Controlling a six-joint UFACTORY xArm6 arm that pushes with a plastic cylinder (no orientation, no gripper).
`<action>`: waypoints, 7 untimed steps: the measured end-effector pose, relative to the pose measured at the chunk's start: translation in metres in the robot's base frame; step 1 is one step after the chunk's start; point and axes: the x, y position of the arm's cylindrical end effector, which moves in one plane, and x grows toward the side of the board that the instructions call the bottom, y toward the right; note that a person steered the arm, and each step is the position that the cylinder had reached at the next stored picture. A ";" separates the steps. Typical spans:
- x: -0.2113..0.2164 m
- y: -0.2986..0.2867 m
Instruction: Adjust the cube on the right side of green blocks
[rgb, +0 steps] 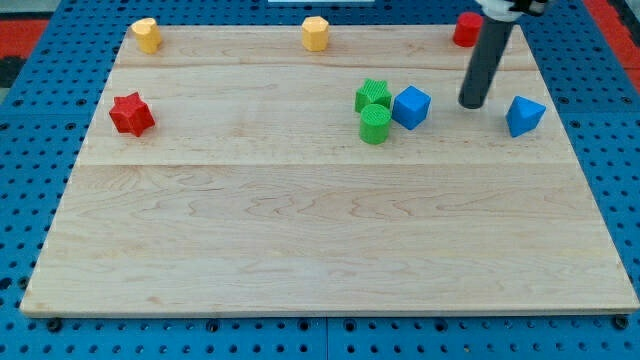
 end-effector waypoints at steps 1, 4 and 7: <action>-0.002 -0.025; -0.008 -0.045; -0.008 -0.049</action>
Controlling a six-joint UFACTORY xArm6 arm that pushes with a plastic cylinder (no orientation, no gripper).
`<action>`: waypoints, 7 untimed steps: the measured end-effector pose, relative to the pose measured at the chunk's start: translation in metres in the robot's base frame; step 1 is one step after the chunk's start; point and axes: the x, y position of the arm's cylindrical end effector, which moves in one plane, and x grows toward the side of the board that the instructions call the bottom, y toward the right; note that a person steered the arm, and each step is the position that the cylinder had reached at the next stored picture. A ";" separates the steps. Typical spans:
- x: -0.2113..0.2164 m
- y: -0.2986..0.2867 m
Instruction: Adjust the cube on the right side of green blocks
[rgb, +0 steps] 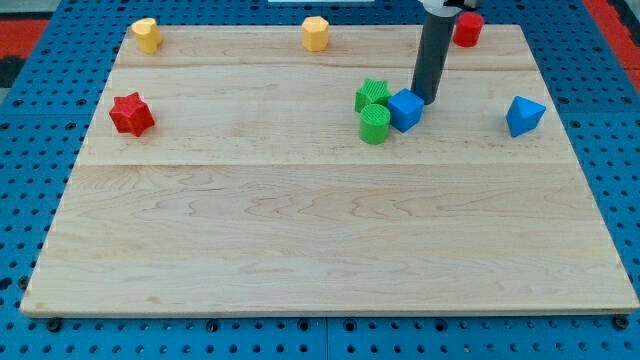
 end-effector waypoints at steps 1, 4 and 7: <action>0.000 0.000; -0.001 0.000; -0.001 -0.002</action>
